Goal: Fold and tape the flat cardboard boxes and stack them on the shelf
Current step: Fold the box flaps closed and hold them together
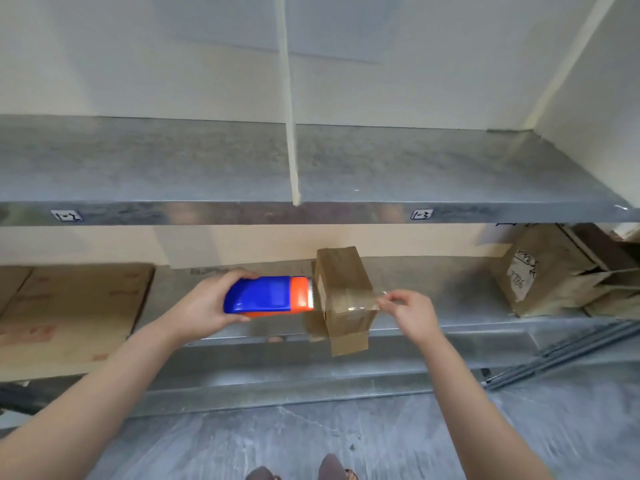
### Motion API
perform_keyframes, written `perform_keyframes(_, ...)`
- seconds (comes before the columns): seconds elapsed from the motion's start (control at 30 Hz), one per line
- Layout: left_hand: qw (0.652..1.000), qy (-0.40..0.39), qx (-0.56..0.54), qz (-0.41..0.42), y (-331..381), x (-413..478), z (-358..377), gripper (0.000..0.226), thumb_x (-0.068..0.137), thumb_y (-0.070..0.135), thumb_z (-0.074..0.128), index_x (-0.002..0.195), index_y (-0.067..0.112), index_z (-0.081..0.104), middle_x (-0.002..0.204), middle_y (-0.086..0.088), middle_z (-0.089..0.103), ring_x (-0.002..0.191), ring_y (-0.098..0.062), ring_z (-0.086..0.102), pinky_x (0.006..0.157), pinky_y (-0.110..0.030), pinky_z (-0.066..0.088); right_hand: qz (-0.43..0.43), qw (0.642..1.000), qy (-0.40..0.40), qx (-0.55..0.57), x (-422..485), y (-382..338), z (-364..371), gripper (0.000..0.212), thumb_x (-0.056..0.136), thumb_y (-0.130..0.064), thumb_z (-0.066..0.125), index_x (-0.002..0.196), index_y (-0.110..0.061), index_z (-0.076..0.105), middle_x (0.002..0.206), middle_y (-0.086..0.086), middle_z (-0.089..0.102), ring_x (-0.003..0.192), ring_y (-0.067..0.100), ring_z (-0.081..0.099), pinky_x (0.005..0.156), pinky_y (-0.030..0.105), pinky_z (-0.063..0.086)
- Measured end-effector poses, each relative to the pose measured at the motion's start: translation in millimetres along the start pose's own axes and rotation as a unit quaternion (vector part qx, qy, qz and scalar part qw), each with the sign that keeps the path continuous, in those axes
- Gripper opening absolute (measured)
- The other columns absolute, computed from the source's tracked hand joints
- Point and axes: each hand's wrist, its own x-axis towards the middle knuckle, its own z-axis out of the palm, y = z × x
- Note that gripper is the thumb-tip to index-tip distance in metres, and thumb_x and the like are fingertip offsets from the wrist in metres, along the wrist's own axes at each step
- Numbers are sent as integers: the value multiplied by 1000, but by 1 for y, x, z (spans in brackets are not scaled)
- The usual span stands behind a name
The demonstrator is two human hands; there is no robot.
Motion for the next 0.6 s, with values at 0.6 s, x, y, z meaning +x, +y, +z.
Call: perform_keyframes(0.6,989,11,21,-143,18,-5,61,72,67,30,86,130,27,51,121,6,57,110,-10,51,94,-25,38,86,985,-153,-4,65,57,-12,11,88,-21,63,80,-20,70,95,3,66,100,23,58,90,36,45)
